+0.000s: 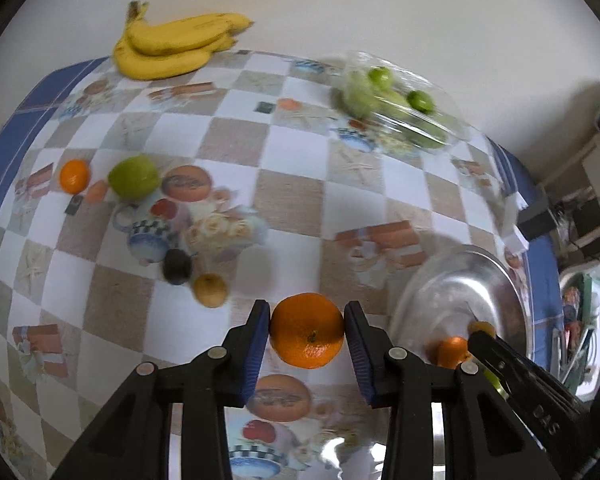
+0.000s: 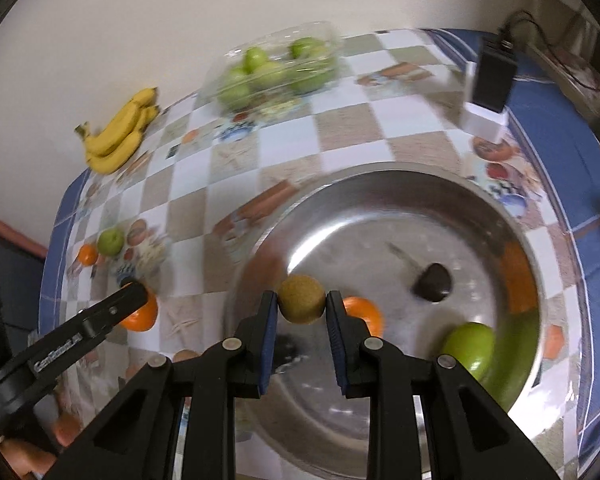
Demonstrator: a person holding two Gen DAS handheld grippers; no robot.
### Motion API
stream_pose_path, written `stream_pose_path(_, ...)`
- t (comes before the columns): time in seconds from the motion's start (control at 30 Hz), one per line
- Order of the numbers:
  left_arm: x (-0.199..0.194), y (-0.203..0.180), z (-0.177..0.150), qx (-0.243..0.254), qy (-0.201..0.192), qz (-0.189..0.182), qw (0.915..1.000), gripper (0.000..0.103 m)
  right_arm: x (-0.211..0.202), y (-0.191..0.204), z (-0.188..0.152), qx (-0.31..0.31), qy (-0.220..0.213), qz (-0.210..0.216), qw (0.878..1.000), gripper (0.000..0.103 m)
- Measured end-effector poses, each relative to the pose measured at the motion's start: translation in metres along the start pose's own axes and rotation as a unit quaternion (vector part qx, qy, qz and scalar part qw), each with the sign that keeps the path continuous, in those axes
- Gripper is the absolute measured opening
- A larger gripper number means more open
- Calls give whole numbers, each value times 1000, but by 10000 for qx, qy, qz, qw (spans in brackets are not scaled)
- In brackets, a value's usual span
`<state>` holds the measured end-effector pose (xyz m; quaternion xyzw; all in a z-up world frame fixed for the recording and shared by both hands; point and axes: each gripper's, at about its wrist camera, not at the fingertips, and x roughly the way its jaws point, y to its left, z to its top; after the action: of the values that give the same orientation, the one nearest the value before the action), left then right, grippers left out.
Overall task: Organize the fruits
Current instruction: 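Carry the brown fruit and orange over the steel bowl with both grippers, then open both grippers to drop the brown fruit and orange into the bowl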
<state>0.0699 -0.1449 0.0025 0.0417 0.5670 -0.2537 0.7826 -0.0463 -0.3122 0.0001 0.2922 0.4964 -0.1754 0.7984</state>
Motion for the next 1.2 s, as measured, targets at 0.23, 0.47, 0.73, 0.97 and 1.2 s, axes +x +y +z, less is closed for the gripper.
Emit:
stream_pose_path(0.23, -1, -49, -9, 655, -30, -216, 9976, 41, -3, -27, 1, 367, 6, -120, 9993, 26)
stream_pose_path(0.47, 11, -85, -22, 1241, -10, -311, 9918, 41, -3, -42, -1, 603, 15, -168, 9980, 26)
stream_pose_path(0.73, 23, -98, -30, 1519, -36, -248, 9881, 41, 4, -51, -5, 734, 107, -237, 9970, 26)
stream_pose_path(0.97, 28, -98, -31, 1509, 26, -192, 9884, 41, 10, -54, -7, 779, 217, -306, 9963, 26)
stream_pose_path(1.2, 26, -99, -30, 1496, 4, -209, 9885, 43, 8, -53, -6, 819, 189, -323, 9959, 26)
